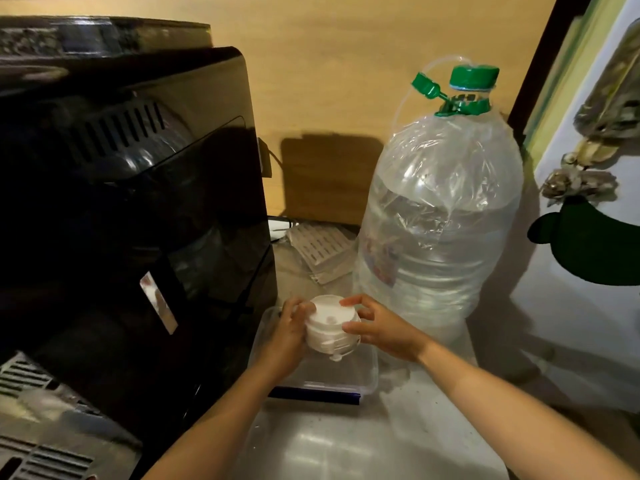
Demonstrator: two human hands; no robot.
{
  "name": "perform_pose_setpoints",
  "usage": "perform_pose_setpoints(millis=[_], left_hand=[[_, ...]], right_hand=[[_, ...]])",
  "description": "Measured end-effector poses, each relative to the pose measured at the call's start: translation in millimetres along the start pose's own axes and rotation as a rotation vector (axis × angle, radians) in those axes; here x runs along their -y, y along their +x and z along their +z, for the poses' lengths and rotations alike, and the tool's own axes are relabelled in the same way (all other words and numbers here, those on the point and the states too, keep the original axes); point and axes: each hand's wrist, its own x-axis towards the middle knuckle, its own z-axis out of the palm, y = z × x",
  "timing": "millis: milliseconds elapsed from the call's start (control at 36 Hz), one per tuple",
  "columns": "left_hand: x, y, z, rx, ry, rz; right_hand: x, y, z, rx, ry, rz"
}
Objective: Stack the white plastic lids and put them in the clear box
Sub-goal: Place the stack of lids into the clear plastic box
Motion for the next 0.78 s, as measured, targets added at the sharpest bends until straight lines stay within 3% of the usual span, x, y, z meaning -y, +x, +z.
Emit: perform_pose_setpoints(millis=[333, 583, 778], left_hand=[[25.4, 3.3, 2.5, 0.346, -0.501, -0.282], [25.4, 9.3, 9.6, 0.375, -0.381, -0.316], [33.2, 11.0, 22.8, 0.411, -0.236, -0.386]], right_hand=[[-25.2, 23.7, 1.2, -0.023, -0.297, -0.007], [-26.8, 34.4, 12.3, 0.001, -0.648, 0.049], [-30.8, 40.2, 19.3, -0.001, -0.787, 0.109]])
